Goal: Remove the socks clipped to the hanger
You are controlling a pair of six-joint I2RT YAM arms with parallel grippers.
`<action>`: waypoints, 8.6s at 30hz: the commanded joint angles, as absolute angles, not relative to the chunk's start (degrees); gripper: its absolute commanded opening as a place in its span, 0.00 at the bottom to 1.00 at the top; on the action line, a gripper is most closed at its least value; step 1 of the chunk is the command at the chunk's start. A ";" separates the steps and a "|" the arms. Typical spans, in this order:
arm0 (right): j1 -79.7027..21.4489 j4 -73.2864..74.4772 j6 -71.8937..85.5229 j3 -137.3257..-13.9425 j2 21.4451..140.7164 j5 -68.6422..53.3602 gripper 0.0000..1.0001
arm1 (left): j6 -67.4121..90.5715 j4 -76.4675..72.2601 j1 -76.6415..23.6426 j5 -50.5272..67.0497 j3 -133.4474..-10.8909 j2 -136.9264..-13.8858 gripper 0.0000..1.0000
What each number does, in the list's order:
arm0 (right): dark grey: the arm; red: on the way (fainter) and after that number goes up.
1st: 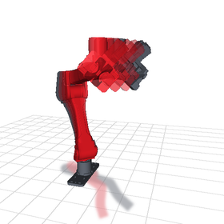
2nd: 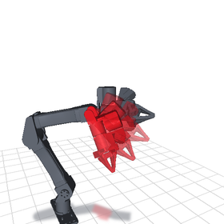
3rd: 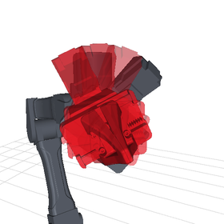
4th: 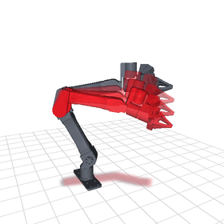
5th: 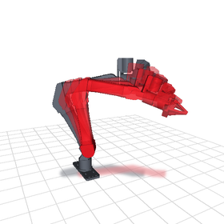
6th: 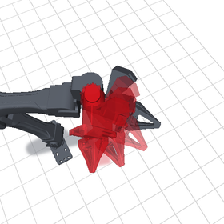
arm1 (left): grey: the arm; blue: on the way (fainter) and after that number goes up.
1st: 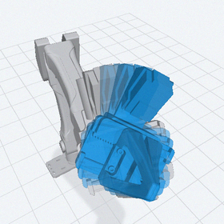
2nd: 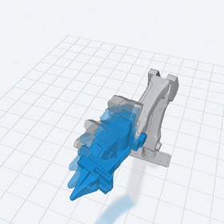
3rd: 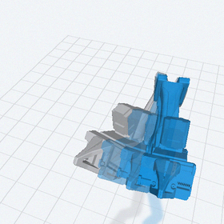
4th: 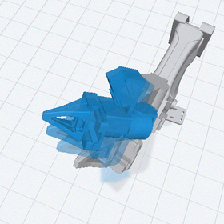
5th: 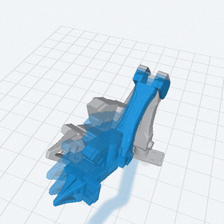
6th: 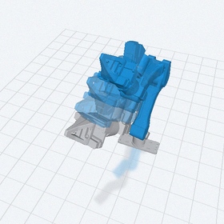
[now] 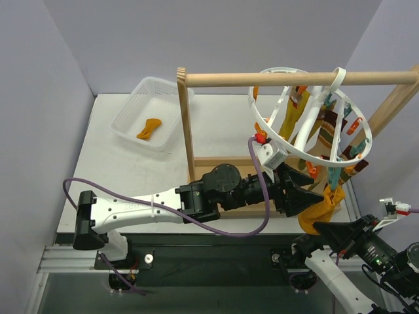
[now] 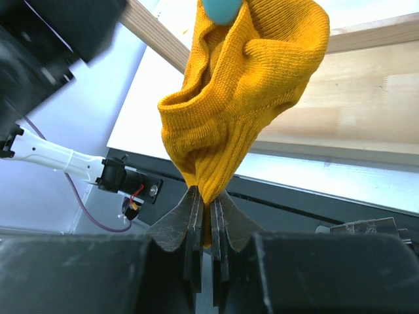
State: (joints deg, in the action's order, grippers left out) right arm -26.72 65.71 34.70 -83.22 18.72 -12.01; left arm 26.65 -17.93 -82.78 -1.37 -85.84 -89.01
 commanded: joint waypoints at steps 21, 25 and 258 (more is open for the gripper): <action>-27.07 64.69 34.36 -84.11 19.51 -11.87 0.00 | 26.99 -5.53 -84.55 -13.79 -103.37 -97.56 0.60; -27.07 64.60 34.01 -83.41 19.77 -12.48 0.00 | 26.72 -7.55 -84.64 -16.69 -101.44 -97.21 0.61; -55.46 41.04 38.58 -69.00 18.99 3.25 0.00 | 32.52 -19.86 -80.24 -13.01 -92.46 -94.13 0.69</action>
